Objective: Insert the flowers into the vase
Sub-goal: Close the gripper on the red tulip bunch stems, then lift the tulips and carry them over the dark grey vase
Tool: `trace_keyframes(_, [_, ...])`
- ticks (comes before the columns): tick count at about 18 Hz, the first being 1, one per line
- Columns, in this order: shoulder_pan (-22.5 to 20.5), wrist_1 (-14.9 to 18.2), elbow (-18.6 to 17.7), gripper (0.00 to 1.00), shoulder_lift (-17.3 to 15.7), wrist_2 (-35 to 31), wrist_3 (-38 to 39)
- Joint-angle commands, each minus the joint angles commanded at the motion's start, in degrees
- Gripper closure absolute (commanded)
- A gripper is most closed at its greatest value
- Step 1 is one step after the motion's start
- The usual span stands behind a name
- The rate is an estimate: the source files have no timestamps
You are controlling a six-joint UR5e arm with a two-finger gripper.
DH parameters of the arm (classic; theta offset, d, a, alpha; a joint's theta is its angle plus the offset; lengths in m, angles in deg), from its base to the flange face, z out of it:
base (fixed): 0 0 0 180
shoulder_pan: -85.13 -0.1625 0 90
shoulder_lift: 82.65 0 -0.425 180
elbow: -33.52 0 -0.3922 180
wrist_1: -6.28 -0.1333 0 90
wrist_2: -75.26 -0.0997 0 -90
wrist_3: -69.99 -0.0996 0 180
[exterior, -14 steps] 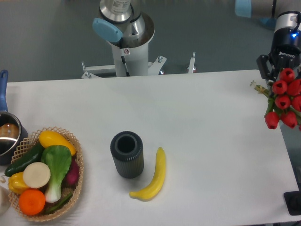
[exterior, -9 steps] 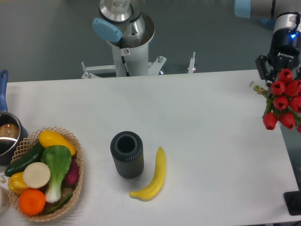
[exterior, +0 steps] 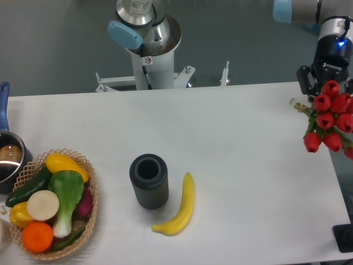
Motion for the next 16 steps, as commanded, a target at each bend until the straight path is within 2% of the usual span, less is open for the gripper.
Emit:
trace_keyframes(5, [4.92,-0.18,-1.93,0.66,0.09,4.47,-3.33])
trace_keyframes(8, [5.72,-0.18,-3.69,0.66,0.44,10.88,-9.47])
trace_keyframes(12, [9.58,-0.18,-7.73,0.66,0.18,17.65,-17.13])
trace_keyframes(16, [13.36,-0.09,-8.26,0.66,0.09,24.16,-17.67])
